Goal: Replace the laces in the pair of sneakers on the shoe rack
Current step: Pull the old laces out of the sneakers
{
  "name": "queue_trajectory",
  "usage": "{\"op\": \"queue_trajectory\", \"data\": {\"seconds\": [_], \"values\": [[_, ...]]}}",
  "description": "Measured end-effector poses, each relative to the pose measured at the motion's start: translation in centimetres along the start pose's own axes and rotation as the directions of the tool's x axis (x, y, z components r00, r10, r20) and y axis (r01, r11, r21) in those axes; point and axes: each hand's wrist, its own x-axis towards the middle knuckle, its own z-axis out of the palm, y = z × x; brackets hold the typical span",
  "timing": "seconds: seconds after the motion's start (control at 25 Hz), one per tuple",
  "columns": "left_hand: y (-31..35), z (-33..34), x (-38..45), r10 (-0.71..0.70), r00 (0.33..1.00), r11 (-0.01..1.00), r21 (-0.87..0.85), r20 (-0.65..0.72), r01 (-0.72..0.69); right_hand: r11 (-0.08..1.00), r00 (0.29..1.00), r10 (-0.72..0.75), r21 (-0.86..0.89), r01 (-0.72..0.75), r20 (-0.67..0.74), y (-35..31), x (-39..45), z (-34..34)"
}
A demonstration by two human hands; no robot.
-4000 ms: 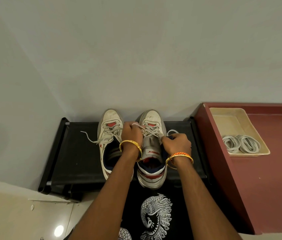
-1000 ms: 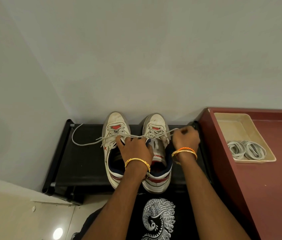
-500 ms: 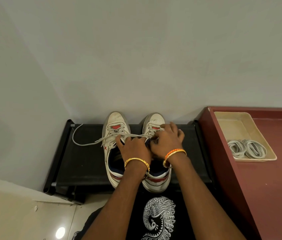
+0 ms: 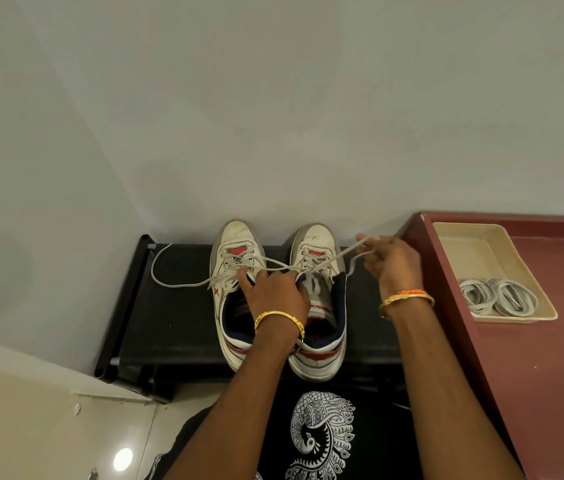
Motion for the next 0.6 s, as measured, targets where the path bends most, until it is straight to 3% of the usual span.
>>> {"op": "queue_trajectory", "data": {"seconds": [0.04,0.08,0.16,0.2,0.28,0.36,0.4,0.48,0.6], "values": [[0.0,0.0,0.0,0.002,1.000,1.000,0.001,0.002,-0.002,0.988,0.999,0.030,0.155,-0.026,-0.022,-0.1,0.1,-0.3],[0.0,0.0,0.0,0.004,1.000,1.000,0.004,0.005,-0.004,0.984,0.999,0.009,0.179,0.000,-0.045,-0.1,0.0,-0.4],[0.0,0.0,0.0,0.007,1.000,1.000,0.007,0.005,-0.007,0.973,0.987,-0.151,-0.183,0.138,-0.062,0.9,-0.2,0.3],[0.0,0.0,0.0,0.007,1.000,1.000,0.008,0.003,-0.007,0.877,0.971,-0.239,-0.430,0.214,-0.005,1.7,-0.3,0.9],[0.0,0.0,0.1,0.002,1.000,1.000,0.010,0.004,-0.002,0.495,0.930,-0.302,-0.799,0.340,0.209,3.2,-0.7,2.4],[0.0,0.2,0.2,-0.002,1.000,1.000,0.013,0.001,0.002,0.063,0.901,-0.210,-0.915,0.399,0.379,4.3,-0.9,3.6],[0.0,0.3,0.2,-0.002,1.000,1.000,0.012,-0.003,0.002,-0.053,0.898,-0.166,-0.913,0.404,0.407,4.5,-1.2,4.0],[-0.1,0.4,0.2,-0.004,1.000,1.000,0.010,-0.011,0.005,-0.074,0.905,-0.123,-0.913,0.401,0.407,4.6,-1.3,4.2],[0.1,0.1,0.1,-0.006,1.000,1.000,0.010,-0.007,0.006,0.172,0.922,-0.170,-0.911,0.375,0.347,4.1,-1.0,3.1]]}}
